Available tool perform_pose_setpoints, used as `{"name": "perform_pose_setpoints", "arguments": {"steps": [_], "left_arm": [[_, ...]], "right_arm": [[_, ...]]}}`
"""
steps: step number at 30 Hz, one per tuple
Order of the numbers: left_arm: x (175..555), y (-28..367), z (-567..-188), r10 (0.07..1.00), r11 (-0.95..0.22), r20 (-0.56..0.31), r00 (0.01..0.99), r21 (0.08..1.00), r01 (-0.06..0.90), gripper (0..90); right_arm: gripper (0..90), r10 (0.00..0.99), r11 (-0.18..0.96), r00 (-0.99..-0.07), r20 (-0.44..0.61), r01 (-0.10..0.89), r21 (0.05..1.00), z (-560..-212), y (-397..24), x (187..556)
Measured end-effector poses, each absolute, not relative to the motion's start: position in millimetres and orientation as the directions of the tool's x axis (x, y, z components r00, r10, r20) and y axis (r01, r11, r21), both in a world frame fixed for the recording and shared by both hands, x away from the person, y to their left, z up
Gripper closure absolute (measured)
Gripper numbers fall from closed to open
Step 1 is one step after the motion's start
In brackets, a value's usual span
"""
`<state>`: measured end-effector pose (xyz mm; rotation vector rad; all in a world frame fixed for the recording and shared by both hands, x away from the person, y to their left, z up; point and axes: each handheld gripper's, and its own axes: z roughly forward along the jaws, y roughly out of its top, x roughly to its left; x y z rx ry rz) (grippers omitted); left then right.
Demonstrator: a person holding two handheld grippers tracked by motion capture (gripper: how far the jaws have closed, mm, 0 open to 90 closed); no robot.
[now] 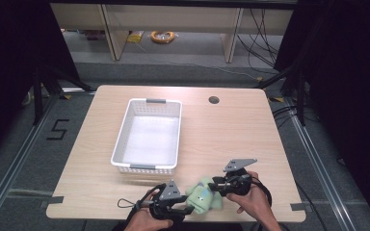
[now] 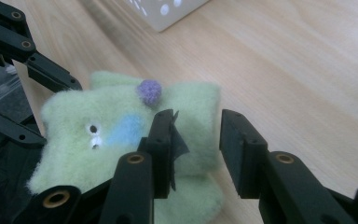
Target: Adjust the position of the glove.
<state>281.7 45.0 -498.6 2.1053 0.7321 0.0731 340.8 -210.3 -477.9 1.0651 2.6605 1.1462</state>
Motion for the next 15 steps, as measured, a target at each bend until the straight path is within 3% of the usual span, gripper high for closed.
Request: {"name": "perform_pose_setpoints", "arguments": {"steps": [5, 10, 13, 15], "left_arm": [[283.0, 44.8, -497.0, 0.507, -0.453, -0.184, 0.842, 0.774, 0.443, 62.0], [284.0, 46.0, -495.3, 0.512, -0.455, -0.168, 0.842, 0.779, 0.432, 74.4], [282.8, 45.9, -494.7, 0.517, -0.439, -0.186, 0.835, 0.780, 0.446, 78.3], [284.8, 48.9, -491.6, 0.502, -0.470, -0.149, 0.852, 0.780, 0.413, 79.4]], "right_arm": [[70.3, 0.610, 0.483, -0.755, 0.241, 0.595, 0.642, -482.6, -208.5, 346.1], [84.5, 0.605, 0.475, -0.752, 0.260, 0.604, 0.640, -482.4, -212.8, 347.0], [86.4, 0.604, 0.484, -0.759, 0.240, 0.590, 0.646, -480.9, -212.8, 345.1], [86.9, 0.602, 0.486, -0.765, 0.228, 0.578, 0.655, -477.9, -212.8, 343.5]]}}
